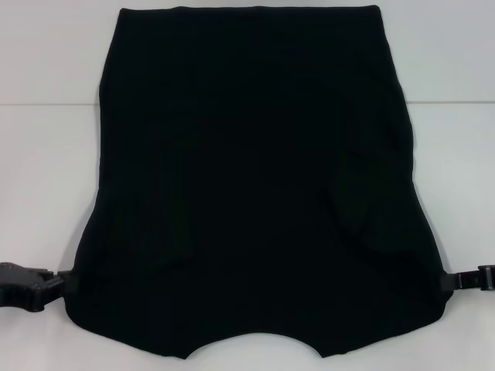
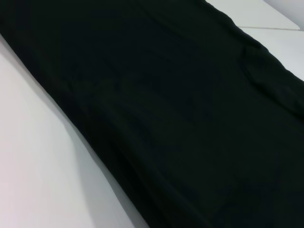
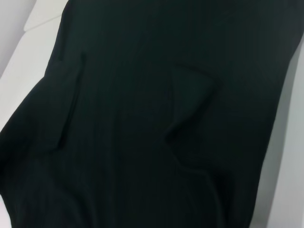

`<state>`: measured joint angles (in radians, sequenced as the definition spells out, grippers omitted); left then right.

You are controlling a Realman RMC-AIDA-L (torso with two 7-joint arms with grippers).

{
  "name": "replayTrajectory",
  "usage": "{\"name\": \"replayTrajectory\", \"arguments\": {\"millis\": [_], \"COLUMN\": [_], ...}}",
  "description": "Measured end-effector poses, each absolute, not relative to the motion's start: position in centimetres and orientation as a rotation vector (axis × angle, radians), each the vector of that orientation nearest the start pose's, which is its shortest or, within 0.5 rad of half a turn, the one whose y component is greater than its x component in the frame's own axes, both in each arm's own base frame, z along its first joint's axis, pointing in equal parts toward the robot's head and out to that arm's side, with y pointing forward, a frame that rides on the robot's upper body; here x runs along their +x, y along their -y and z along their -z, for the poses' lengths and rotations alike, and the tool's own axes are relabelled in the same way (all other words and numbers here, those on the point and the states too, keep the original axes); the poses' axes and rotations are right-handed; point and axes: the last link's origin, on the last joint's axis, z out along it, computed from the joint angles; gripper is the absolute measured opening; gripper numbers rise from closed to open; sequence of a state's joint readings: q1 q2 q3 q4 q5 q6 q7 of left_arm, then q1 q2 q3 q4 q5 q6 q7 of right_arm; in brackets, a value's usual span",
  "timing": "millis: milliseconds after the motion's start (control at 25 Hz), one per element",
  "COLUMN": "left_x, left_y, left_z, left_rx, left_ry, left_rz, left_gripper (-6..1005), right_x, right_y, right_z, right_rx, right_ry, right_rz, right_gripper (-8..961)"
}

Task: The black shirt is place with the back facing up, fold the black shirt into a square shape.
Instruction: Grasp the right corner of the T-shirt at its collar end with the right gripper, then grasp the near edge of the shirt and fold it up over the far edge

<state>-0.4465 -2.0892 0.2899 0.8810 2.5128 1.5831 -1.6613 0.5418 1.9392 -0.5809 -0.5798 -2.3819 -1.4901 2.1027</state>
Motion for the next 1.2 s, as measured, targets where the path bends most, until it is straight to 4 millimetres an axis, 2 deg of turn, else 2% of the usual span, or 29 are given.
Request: {"name": "replayTrajectory", "arguments": {"millis": [240, 520, 680, 960, 1200], "left_x": [-35.5, -34.7, -34.6, -33.5, -33.4], "left_y": [-28.7, -27.7, -27.0, -24.1, -22.9], "left_z": [-5.3, -6.0, -6.6, -7.2, -7.3], "left_rx": [-2.417, -2.463, -2.476, -2.641, -2.683], "left_ry": [1.204, 1.269, 1.319, 1.411, 1.457], "left_rz": [0.291, 0.321, 0.287, 0.251, 0.239], "left_gripper": [37, 36, 36, 37, 37], "right_x": [34.1, 35.8, 36.9, 38.4, 39.2], "right_y": [-31.8, -29.8, -28.0, -23.9, -21.7], "right_z": [-3.7, -5.3, -6.5, -7.9, -8.7], "right_rx": [-2.355, -2.335, -2.345, -2.404, -2.391], "right_ry": [-1.704, -1.730, -1.727, -1.705, -1.712], "right_rz": [-0.278, -0.274, -0.317, -0.359, -0.408], "right_gripper": [21, 20, 20, 21, 21]}}
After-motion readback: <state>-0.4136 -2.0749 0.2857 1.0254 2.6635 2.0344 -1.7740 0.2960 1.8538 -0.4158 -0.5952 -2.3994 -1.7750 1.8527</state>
